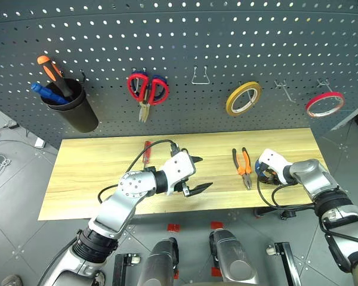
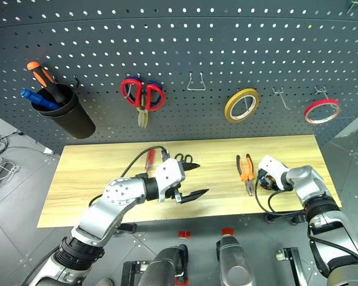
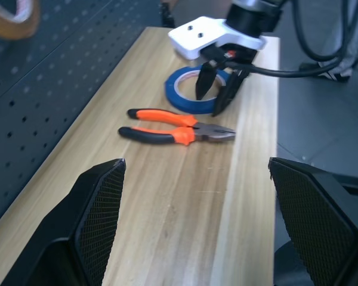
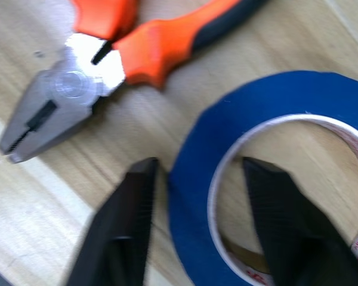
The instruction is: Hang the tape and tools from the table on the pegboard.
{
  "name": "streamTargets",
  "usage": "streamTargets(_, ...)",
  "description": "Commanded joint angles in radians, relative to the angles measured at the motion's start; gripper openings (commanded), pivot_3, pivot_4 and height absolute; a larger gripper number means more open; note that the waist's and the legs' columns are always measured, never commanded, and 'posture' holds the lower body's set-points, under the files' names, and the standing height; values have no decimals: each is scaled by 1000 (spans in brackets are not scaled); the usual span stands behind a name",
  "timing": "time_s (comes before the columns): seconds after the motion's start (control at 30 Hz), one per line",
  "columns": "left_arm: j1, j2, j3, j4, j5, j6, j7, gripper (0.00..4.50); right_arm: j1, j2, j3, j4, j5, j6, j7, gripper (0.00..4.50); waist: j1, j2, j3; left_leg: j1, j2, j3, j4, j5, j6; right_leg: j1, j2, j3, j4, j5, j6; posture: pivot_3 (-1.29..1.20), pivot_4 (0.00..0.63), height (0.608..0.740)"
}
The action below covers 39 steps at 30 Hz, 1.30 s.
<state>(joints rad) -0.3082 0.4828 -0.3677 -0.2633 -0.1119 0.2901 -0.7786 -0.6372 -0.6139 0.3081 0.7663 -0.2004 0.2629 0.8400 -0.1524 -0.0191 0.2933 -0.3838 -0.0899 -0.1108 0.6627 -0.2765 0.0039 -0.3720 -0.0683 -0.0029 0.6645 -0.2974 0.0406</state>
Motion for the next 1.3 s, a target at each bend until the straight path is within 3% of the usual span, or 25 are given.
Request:
streamTargets(0.03,12,-23,-2,-18,3,-41,1,4065,55,1,35,6,-53,-13,-26,884,0,-1,-1,0,0,0,0,1,1,0,0,1,0,2,0,-333,271,740)
streamTargets(0.13,16,-47,10,-28,-8,-58,9,4065,88,-13,1,-48,-51,-21,-64,679,6,-2,-3,0,0,0,1,2,3,0,0,1,0,6,1,-334,265,740)
streamTargets(0.33,20,-87,67,-46,-59,-88,11,4065,267,-93,-188,-424,-37,-38,-265,678,13,3,-4,-8,-1,2,1,5,1,-8,0,2,1,7,1,-361,258,740)
streamTargets(0.4,14,-111,100,-49,-97,-91,14,4065,351,-74,-255,-591,-43,-66,-366,678,7,3,-4,-17,-1,5,3,5,1,-18,0,5,3,8,2,-367,257,740)
streamTargets(0.5,-12,-141,137,-43,-118,-71,40,4065,456,-25,-308,-801,-67,-135,-489,678,-8,2,-4,-17,-1,13,4,5,1,-24,0,11,11,7,2,-374,254,740)
streamTargets(0.67,-78,-185,169,-45,-135,-32,95,4065,517,63,-342,-994,-113,-272,-647,678,-18,2,-4,-16,0,17,4,6,3,-26,1,16,16,8,4,-380,252,740)
streamTargets(0.87,-99,-190,166,-50,-134,-16,103,4065,377,91,-364,-918,-48,-306,-653,678,-22,2,-4,-14,-1,22,4,12,10,-26,2,20,15,16,9,-373,245,740)
streamTargets(1.13,-88,-185,177,-39,-127,-13,122,4065,84,116,-335,-526,120,-364,-472,678,-47,2,-4,-17,0,29,2,14,7,-32,2,23,15,17,8,-359,244,740)
streamTargets(1.27,-74,-175,193,-31,-125,-9,137,4065,35,128,-332,-436,145,-347,-434,678,-53,2,-4,-17,0,31,2,14,9,-33,2,25,15,17,8,-350,244,740)
streamTargets(1.3,-68,-169,196,-30,-124,-9,138,4065,38,129,-331,-435,143,-342,-434,1392,-53,2,-4,-17,0,31,2,13,10,-33,2,24,15,17,8,-350,244,740)
